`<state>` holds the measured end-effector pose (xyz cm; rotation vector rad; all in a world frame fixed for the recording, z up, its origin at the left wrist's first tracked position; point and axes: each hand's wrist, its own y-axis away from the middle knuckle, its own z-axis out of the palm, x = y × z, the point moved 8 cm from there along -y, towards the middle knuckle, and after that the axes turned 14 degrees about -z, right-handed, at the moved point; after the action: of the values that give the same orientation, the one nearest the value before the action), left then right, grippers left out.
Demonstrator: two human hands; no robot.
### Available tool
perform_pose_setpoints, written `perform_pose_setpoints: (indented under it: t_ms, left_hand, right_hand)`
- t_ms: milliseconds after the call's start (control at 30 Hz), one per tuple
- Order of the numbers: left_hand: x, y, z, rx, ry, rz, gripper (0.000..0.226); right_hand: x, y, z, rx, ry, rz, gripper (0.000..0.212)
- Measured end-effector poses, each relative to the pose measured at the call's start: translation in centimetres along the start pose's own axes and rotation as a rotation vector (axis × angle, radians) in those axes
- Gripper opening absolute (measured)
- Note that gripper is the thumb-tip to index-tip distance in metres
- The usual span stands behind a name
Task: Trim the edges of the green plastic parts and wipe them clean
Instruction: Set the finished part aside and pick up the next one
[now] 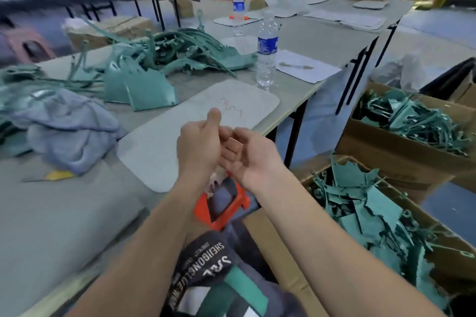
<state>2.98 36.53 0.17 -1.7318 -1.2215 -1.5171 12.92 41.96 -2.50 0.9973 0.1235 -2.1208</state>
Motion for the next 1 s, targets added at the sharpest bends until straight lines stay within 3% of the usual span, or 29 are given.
perform_pose_setpoints:
  t_ms: [133,233,267,367,433,600,733,833,933,1000]
  left_hand:
    - [2.0,-1.0,-9.2,0.264,-0.174,0.133,0.032]
    - [1.8,-2.1,-16.6,0.398,-0.170,0.148,0.014]
    - [1.4,-2.6,-19.0,0.415,-0.134,0.150,0.012]
    - [-0.5,-4.1,-25.7,0.445,-0.031,0.154,0.050]
    - [-1.9,-4.8,-29.5,0.458,0.067,0.175,0.055]
    - [-6.4,-6.3,-38.0,0.567,0.331,0.110,0.046]
    - [-9.8,-7.1,-42.0,0.763,0.432,0.010,0.018]
    - [-11.6,-7.8,-43.1,0.901,0.373,-0.065,0.005]
    - [-11.5,-8.7,-43.6,0.945,0.136,-0.078,0.023]
    - [-11.5,-8.9,-43.7,0.994,-0.026,-0.111,0.040]
  right_hand:
    - [3.4,-0.9,8.0,-0.131,-0.048,0.027,0.022]
    - [7.0,-2.4,13.3,-0.213,0.005,0.082,0.028]
    - [8.3,-3.0,15.0,-0.240,0.033,0.099,0.030]
    - [12.7,-4.6,19.7,-0.318,0.144,0.112,0.028]
    - [15.3,-5.8,22.5,-0.354,0.246,0.073,0.023]
    - [19.8,-8.6,28.4,-0.521,0.381,-0.058,0.036]
    - [21.8,-11.2,32.3,-0.644,0.497,-0.169,0.047]
    - [22.1,-13.1,34.9,-0.675,0.766,-0.372,0.042]
    - [22.7,-13.6,38.0,-0.780,1.051,-0.550,0.035]
    - [24.3,-13.4,40.1,-0.931,1.277,-0.621,0.043]
